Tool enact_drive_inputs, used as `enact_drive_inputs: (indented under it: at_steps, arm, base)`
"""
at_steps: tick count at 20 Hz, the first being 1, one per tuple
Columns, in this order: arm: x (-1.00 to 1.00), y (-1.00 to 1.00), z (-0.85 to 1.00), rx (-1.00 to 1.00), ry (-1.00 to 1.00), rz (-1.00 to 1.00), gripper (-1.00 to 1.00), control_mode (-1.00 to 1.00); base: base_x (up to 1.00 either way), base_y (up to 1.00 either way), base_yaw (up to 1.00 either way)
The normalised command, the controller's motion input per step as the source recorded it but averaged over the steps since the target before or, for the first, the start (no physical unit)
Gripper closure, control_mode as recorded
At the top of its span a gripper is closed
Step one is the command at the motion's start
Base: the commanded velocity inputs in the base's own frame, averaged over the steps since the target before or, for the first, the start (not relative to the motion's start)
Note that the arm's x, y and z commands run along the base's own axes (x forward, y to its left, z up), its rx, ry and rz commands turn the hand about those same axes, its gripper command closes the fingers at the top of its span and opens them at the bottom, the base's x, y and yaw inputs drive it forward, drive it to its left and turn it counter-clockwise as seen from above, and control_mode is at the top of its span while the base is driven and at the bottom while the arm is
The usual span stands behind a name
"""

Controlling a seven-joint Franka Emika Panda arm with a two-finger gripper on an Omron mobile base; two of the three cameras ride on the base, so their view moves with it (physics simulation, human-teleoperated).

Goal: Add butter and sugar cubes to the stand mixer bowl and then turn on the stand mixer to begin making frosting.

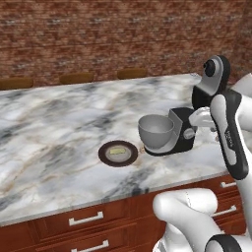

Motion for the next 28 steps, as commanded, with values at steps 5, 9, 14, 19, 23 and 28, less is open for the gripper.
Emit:
enact_drive_inputs:
  at_steps: [5, 9, 14, 19, 23, 28]
  arm:
    - [-0.08, -0.46, -0.41, -0.05, -0.04, 0.05, -1.00, -1.00]
    - [0.00, -0.34, -0.28, -0.12, 0.00, 0.07, -1.00, -1.00]
    - [0.00, -0.29, -0.01, -0.12, 0.01, 0.08, -1.00, -1.00]
    - [0.02, -0.58, -0.05, -0.04, 0.02, 0.09, -1.00, -1.00]
    - [0.00, -0.80, -0.12, 0.04, 0.05, 0.11, -1.00, -1.00]
    - [0.06, -0.71, -0.09, 0.04, 0.04, 0.10, -1.00, -1.00]
  base:
    - [0.00, 0.00, 0.00]
    - [0.00, 0.00, 0.00]
    - [0.00, 0.00, 0.00]
    - [0.00, 0.00, 0.00]
    - [0.00, 0.00, 0.00]
    - [0.00, 0.00, 0.00]
